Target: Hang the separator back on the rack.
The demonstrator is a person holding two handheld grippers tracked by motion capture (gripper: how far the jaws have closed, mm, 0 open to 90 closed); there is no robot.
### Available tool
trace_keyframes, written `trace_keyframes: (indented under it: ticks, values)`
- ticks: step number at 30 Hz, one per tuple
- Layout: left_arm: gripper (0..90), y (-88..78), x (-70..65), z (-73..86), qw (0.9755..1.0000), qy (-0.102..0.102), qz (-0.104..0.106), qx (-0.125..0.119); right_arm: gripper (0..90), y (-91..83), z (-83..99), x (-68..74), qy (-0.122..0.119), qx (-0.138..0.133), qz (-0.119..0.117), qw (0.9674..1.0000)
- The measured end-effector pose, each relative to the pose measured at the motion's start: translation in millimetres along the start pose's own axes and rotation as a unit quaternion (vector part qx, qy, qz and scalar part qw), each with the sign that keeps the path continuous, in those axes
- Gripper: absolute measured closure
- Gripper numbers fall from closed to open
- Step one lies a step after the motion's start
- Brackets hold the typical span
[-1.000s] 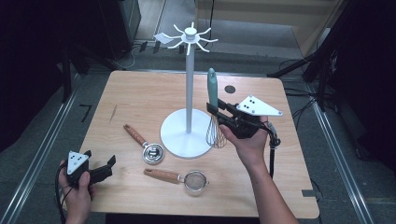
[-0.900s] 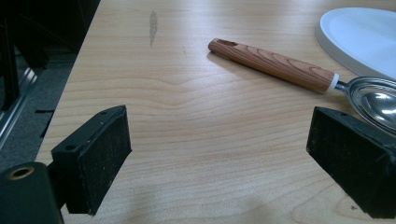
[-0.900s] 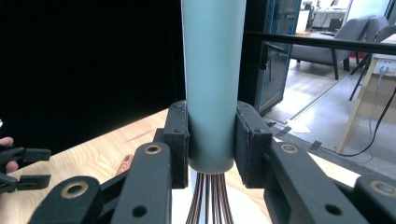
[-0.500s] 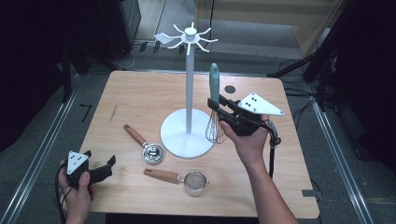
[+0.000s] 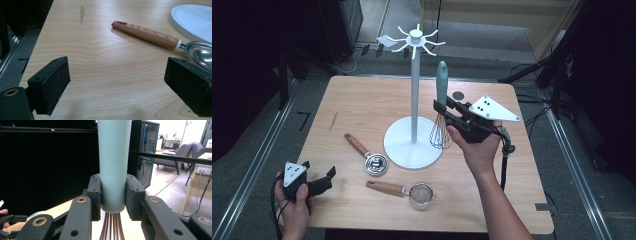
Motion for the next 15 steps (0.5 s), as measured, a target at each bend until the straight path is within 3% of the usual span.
trace_keyframes:
  ticks: [5, 15]
  values:
    - [6.4, 0.0, 0.0, 0.0, 1.0, 0.0, 0.0, 0.0, 71.1, 0.0, -4.3, 2.9, -0.009, -0.009, -0.005, 0.9999]
    - [6.4, 0.0, 0.0, 0.0, 1.0, -0.001, 0.0, 0.0, 71.1, -1.3, -11.8, 3.3, -0.003, -0.016, -0.019, 0.9997]
Point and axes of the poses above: each handheld gripper's, and its own axes: y roughly forward along the jaws, z roughly out of its underside, x roughly to its left, the point moved 4 cm from there along y, roughly forward along the jaws, and after that the axes turned 4 degrees about y, right-handed, at the moved point
